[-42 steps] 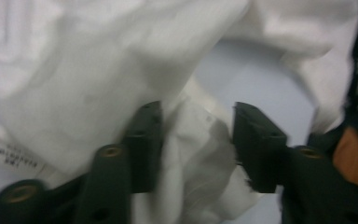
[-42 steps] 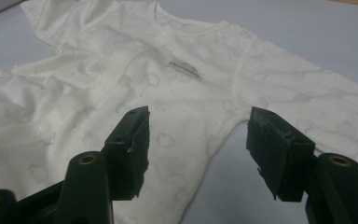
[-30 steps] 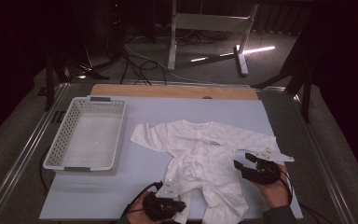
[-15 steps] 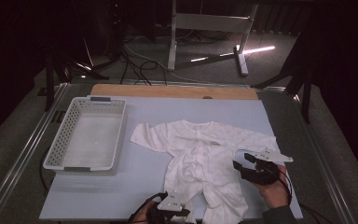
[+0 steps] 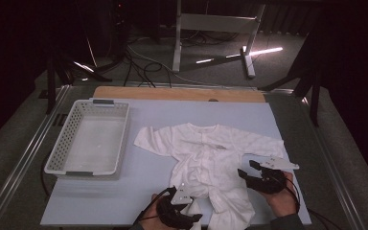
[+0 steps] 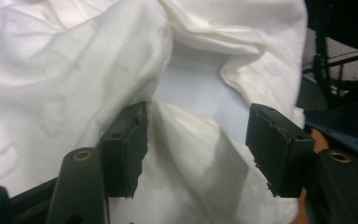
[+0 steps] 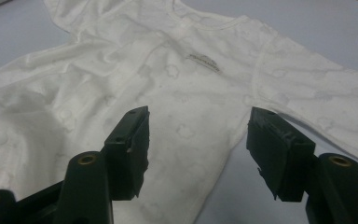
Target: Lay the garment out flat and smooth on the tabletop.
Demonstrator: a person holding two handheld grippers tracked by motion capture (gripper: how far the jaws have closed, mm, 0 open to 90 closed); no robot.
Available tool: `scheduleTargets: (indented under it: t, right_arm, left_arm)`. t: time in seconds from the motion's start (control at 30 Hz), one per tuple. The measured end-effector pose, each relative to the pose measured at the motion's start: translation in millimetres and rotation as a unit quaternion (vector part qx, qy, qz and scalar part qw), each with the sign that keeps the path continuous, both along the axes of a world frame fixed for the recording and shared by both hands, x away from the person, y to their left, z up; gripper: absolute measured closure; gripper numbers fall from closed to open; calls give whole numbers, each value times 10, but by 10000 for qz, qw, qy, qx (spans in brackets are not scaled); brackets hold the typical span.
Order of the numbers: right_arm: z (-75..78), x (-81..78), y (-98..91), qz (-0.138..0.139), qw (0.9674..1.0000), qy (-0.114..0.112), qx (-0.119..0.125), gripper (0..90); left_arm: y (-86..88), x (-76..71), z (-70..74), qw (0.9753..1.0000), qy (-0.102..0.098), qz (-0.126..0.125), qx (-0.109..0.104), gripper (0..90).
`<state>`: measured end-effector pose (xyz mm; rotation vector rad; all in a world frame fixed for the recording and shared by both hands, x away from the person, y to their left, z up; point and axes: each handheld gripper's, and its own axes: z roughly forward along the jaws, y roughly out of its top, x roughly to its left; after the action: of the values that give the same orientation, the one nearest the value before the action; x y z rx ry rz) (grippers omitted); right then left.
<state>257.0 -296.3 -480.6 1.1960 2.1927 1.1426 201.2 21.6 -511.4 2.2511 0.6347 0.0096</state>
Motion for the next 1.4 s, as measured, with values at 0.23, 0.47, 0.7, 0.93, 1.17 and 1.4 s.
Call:
scheduleTargets:
  t: [0.23, 0.47, 0.7, 0.93, 1.17, 1.4]
  right_arm:
    - [2, -3, 2, 4, 10000, -1, -9, 389]
    - [-1, -3, -8, 4, 10000, 10, -12, 388]
    - [-23, -22, -17, 16, 10000, 58, -62, 387]
    - [-82, -104, -63, -29, 9996, 222, -144, 391]
    - [-145, -155, -68, -12, 9989, 352, -296, 413]
    - [-176, -172, -78, -28, 9989, 375, -291, 417]
  left_arm:
    - [-55, 38, -17, 9998, -73, 37, 167, 634]
    - [-130, -116, 89, 9977, 7, -641, -212, 874]
    - [-81, -93, 140, 9975, -79, -496, -494, 551]
    - [321, 120, 215, 9948, -156, 613, -795, 418]
    - [615, 231, 182, 9893, 12, 1216, -803, 397]
    - [655, 251, 94, 9884, 141, 1350, -687, 364]
